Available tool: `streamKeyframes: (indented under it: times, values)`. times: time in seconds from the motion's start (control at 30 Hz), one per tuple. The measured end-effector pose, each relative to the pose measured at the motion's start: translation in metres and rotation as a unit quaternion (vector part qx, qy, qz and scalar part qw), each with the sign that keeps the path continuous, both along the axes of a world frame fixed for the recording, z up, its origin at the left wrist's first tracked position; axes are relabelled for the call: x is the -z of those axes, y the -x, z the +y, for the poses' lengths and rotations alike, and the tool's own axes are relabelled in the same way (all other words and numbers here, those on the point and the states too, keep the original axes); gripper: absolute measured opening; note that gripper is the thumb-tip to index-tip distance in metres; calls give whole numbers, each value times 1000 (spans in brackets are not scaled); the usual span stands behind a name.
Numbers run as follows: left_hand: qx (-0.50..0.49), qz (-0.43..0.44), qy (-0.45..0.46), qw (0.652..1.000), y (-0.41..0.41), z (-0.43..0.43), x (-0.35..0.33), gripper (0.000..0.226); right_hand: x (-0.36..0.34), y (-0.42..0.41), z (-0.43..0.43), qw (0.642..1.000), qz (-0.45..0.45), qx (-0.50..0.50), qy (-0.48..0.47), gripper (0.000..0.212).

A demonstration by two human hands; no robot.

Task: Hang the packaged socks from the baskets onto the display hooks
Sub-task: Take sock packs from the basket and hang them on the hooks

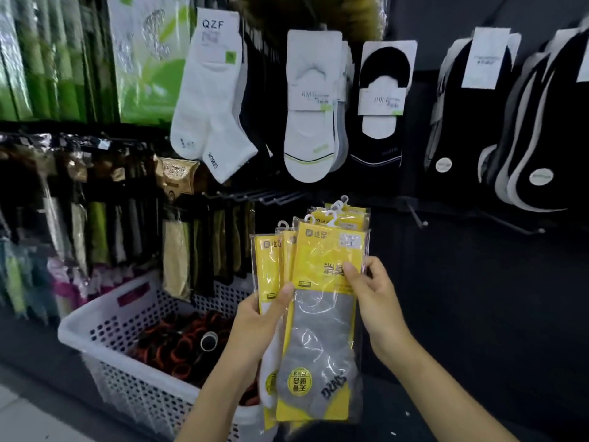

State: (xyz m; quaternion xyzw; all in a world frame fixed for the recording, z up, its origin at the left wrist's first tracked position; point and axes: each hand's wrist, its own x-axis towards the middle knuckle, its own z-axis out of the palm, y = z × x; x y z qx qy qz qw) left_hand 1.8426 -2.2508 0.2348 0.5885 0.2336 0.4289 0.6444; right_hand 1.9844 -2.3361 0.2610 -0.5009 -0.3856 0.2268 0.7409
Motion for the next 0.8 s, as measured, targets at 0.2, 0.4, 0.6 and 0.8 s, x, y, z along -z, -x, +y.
streamKeyframes:
  times: [0.2, 0.4, 0.6, 0.8]
  values:
    - [15, -37, 37, 998, -9, 2, 0, 34, -1, -1, 6, 983, -97, 155, 14, 14]
    - [3, -24, 21, 999, -8, 8, 6, 39, 1, 3, 3, 998, -7, 64, -22, 13]
    - [-61, -24, -26, 997, 2, 14, 4, 57, -3, -8, 0, 997, -26, 67, -8, 14]
    - [-179, 7, -109, 978, 34, 37, -11, 56, -13, -24, 11, 996, -34, 76, 12, 6]
